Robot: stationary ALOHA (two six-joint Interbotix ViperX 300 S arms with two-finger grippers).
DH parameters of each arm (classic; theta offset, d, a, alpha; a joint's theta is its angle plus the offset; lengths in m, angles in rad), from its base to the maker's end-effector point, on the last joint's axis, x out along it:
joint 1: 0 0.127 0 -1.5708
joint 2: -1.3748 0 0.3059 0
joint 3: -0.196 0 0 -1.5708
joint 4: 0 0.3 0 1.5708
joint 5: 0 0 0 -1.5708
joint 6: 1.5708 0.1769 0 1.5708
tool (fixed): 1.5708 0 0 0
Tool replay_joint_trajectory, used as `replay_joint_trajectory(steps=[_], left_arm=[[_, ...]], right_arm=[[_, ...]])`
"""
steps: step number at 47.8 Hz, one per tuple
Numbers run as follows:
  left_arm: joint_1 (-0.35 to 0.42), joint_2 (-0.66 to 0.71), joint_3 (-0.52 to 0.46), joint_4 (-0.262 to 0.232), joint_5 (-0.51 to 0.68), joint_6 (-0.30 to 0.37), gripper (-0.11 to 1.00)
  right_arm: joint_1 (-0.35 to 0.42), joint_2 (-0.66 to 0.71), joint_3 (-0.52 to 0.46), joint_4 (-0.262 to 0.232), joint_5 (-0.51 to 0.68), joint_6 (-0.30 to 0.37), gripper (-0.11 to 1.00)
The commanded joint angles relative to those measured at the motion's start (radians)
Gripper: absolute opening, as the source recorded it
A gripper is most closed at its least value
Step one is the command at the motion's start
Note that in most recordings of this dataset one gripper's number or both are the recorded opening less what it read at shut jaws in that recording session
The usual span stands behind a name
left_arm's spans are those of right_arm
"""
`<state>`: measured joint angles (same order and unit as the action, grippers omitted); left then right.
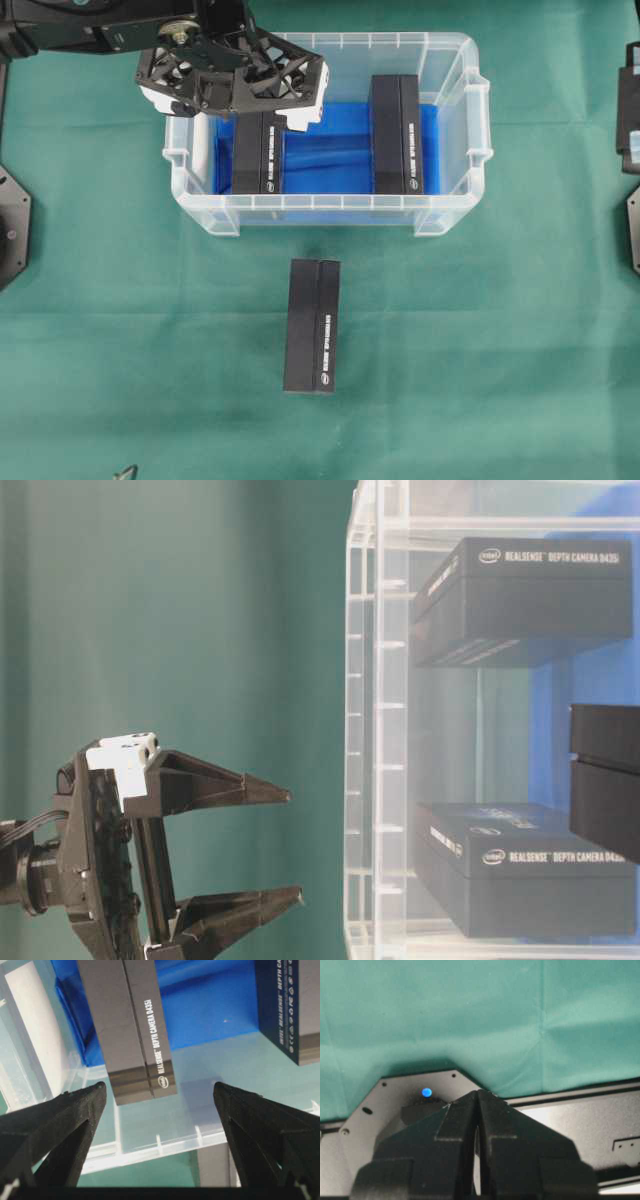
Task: Take the box out of the case with the left arm.
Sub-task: 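Lower the left gripper around the left box and close on it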
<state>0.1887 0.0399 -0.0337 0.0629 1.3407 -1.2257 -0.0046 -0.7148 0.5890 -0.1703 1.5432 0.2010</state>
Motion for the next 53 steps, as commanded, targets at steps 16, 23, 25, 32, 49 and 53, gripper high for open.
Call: replay_joint_trajectory(steps=[16, 23, 25, 32, 49, 53], left_arm=[[0.002, -0.023, -0.002, 0.003, -0.003, -0.002, 0.87], [0.002, -0.021, 0.012, 0.003, -0.006, -0.003, 0.87], [0.002, -0.02, 0.017, 0.005, -0.008, -0.003, 0.87], [0.002, -0.02, 0.032, 0.005, -0.015, -0.003, 0.87], [0.002, -0.017, 0.112, 0.009, -0.097, -0.006, 0.87], [0.002, -0.015, 0.129, 0.012, -0.112, -0.017, 0.87]], right_arm=[[-0.002, -0.002, -0.011, -0.002, -0.003, -0.002, 0.0], [-0.002, -0.002, -0.011, -0.002, -0.005, -0.002, 0.0], [-0.002, -0.002, -0.011, -0.002, -0.003, -0.002, 0.0], [-0.002, -0.002, -0.009, -0.002, -0.003, 0.0, 0.0], [-0.002, -0.002, -0.011, -0.002, -0.003, 0.0, 0.0], [-0.002, -0.002, -0.011, -0.002, -0.005, 0.0, 0.0]])
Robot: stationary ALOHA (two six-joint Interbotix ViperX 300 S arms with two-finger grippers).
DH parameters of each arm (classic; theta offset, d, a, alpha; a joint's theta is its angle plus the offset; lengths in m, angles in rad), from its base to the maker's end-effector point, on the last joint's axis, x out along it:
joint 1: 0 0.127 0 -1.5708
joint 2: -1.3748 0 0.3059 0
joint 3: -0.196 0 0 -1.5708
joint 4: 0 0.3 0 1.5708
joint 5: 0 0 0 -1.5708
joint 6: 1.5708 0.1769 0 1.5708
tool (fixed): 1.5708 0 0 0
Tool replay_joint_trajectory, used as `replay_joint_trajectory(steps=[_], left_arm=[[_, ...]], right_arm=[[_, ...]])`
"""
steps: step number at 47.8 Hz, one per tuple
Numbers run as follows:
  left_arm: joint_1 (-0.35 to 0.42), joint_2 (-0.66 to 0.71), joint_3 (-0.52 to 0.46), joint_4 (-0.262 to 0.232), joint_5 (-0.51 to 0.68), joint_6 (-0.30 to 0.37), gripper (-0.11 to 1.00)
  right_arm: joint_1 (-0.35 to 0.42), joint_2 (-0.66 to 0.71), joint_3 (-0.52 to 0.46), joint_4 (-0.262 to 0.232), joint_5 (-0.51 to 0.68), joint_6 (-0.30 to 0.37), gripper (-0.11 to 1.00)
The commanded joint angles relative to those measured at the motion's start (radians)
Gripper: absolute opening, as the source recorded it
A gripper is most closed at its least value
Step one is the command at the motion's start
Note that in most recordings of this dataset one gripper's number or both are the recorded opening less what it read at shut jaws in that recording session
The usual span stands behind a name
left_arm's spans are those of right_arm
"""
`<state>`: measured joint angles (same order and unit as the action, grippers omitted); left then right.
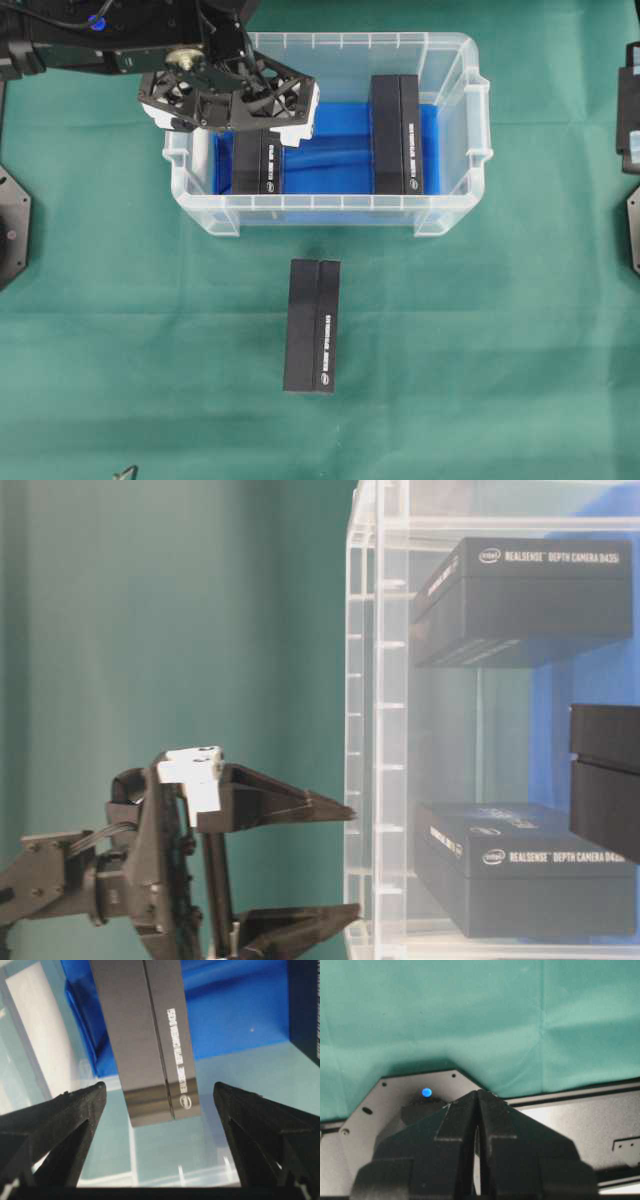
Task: Take the box out of the case with the left arm.
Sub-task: 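Lower the left gripper around the left box and close on it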
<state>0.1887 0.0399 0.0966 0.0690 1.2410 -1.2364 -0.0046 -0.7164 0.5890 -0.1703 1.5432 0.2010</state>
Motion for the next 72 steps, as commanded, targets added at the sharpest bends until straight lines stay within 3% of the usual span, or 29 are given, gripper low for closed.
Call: replay_joint_trajectory(steps=[1, 18, 72], left_arm=[[0.003, -0.015, 0.006, 0.009, -0.018, -0.014, 0.87], [0.005, 0.002, 0.067, 0.014, -0.124, -0.035, 0.87], [0.015, 0.072, 0.106, 0.014, -0.186, -0.028, 0.87]], right_arm=[[-0.002, 0.0, -0.009, -0.002, -0.005, 0.0, 0.0], [0.0, 0.0, -0.011, -0.002, -0.005, 0.0, 0.0], [-0.002, 0.0, -0.009, 0.0, -0.005, 0.003, 0.0]])
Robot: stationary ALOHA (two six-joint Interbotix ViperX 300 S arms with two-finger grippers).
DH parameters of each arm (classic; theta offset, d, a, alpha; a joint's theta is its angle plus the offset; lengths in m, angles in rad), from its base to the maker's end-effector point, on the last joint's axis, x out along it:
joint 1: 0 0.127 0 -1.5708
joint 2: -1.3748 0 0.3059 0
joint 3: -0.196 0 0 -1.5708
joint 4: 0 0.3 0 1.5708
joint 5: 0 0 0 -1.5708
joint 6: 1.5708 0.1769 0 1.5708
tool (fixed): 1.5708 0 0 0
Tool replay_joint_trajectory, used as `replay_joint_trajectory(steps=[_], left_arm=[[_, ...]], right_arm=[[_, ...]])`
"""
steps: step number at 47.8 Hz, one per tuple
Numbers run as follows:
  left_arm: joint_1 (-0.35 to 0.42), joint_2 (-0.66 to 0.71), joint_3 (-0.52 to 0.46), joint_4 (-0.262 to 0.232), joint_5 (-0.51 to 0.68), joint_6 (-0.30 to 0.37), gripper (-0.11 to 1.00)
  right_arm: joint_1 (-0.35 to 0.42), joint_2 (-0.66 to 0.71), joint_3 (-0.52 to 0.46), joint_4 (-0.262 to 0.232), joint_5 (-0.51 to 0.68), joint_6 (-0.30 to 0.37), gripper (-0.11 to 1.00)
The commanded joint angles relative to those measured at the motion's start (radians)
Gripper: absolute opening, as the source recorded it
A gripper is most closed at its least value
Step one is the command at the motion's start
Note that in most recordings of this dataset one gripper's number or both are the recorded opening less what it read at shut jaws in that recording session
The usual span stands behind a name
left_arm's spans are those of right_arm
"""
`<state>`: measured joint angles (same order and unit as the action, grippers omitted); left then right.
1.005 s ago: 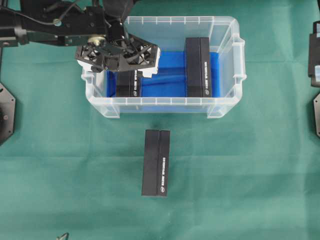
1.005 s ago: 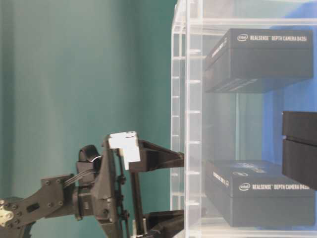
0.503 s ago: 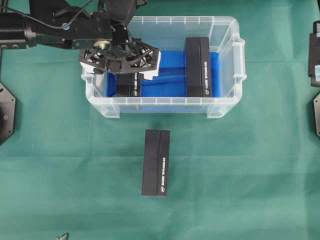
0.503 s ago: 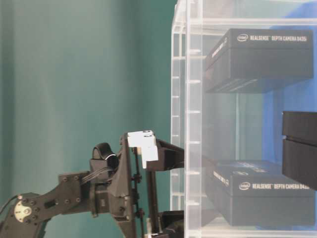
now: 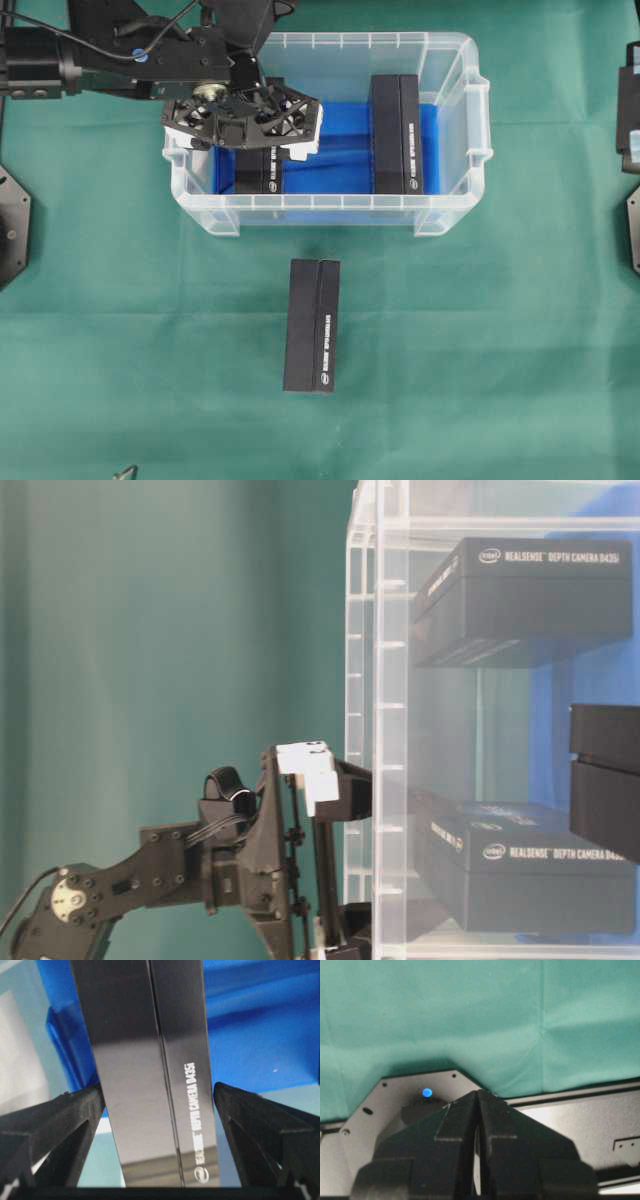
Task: Take the box out of the case with the left arm.
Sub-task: 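Lower the left gripper around the left box and close on it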
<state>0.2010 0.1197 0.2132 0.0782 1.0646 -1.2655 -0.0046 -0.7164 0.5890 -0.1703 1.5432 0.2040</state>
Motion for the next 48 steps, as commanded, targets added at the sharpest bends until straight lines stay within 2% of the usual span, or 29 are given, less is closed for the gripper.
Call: replay_joint_trajectory(steps=[1, 30, 34, 39, 48], left_arm=[[0.003, -0.003, -0.011, 0.005, -0.014, 0.002, 0.87], [0.003, 0.02, 0.012, 0.005, -0.044, -0.005, 0.86], [0.002, 0.018, 0.012, 0.005, -0.058, -0.003, 0.81], [-0.003, 0.017, 0.015, 0.003, -0.075, -0.002, 0.64], [-0.006, 0.017, 0.017, -0.005, -0.078, 0.0, 0.63]], right_arm=[[-0.002, 0.0, -0.009, 0.0, -0.005, 0.0, 0.0], [-0.002, 0.0, -0.005, 0.0, -0.005, 0.0, 0.0], [-0.002, 0.0, -0.006, 0.0, -0.005, 0.0, 0.0], [-0.002, 0.0, -0.006, 0.0, -0.005, 0.0, 0.0], [0.0, 0.0, -0.006, 0.0, -0.005, 0.002, 0.0]])
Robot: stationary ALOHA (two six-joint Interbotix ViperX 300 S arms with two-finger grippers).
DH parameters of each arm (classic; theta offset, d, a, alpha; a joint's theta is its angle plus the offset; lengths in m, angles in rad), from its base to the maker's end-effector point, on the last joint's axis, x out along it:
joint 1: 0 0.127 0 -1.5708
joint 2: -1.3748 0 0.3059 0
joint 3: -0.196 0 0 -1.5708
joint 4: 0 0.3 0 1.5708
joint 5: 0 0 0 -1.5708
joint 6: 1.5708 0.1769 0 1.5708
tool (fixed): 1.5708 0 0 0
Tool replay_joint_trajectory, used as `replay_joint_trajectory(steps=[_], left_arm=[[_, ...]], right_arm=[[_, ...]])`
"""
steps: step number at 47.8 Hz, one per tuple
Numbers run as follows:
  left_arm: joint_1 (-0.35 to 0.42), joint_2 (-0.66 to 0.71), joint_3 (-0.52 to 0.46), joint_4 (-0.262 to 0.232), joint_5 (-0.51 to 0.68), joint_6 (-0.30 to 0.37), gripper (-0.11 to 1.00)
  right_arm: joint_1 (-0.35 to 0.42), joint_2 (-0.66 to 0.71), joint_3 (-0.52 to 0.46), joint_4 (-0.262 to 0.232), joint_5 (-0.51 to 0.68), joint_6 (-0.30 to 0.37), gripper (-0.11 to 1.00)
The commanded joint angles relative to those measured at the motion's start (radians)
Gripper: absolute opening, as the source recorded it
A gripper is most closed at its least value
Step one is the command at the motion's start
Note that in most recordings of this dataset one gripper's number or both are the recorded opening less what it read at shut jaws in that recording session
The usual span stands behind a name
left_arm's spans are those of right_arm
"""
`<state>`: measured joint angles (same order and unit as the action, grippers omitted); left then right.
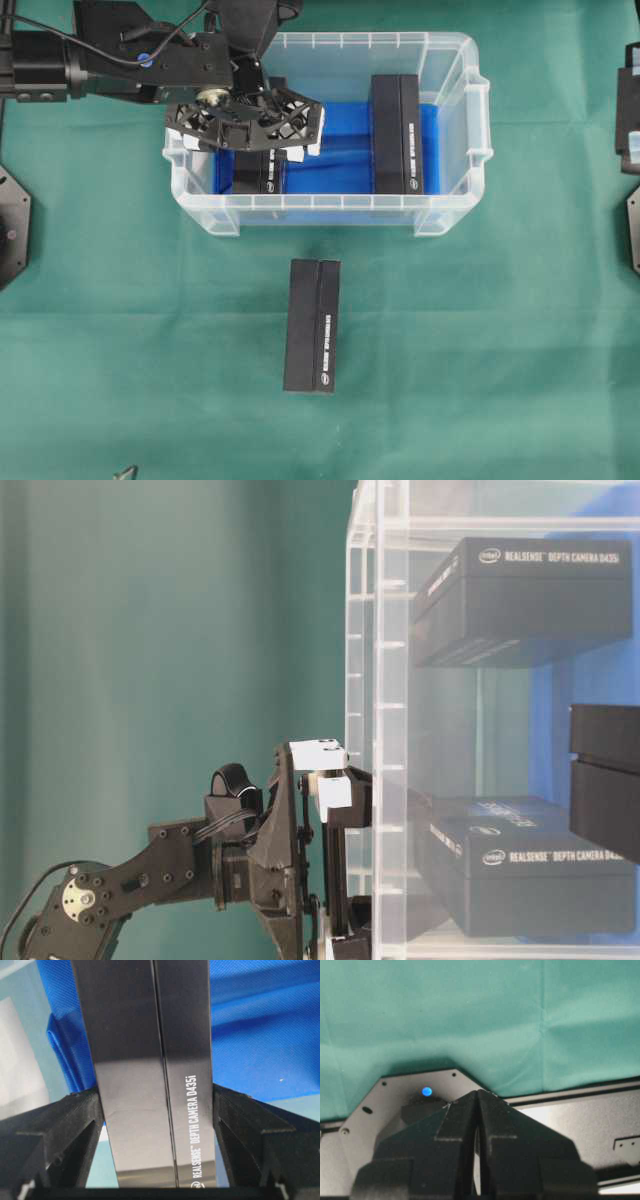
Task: Take the box out of the case with the left arm.
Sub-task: 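Lower the left gripper around the left box and close on it, then lift the left black box up out of the case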
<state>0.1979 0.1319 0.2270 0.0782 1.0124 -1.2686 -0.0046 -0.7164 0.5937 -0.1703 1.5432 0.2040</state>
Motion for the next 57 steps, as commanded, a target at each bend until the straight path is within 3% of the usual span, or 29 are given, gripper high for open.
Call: replay_joint_trajectory(steps=[1, 27, 57], left_arm=[[-0.003, 0.005, 0.003, -0.005, -0.026, 0.003, 0.63], [-0.006, -0.029, -0.009, -0.008, -0.011, 0.0, 0.63], [-0.011, -0.144, -0.155, -0.009, 0.215, 0.005, 0.63]], right_arm=[[0.0, -0.002, -0.011, 0.0, -0.005, 0.002, 0.0], [-0.002, 0.0, -0.011, 0.0, -0.005, 0.002, 0.0], [-0.002, -0.002, -0.011, -0.002, -0.005, 0.0, 0.0]])
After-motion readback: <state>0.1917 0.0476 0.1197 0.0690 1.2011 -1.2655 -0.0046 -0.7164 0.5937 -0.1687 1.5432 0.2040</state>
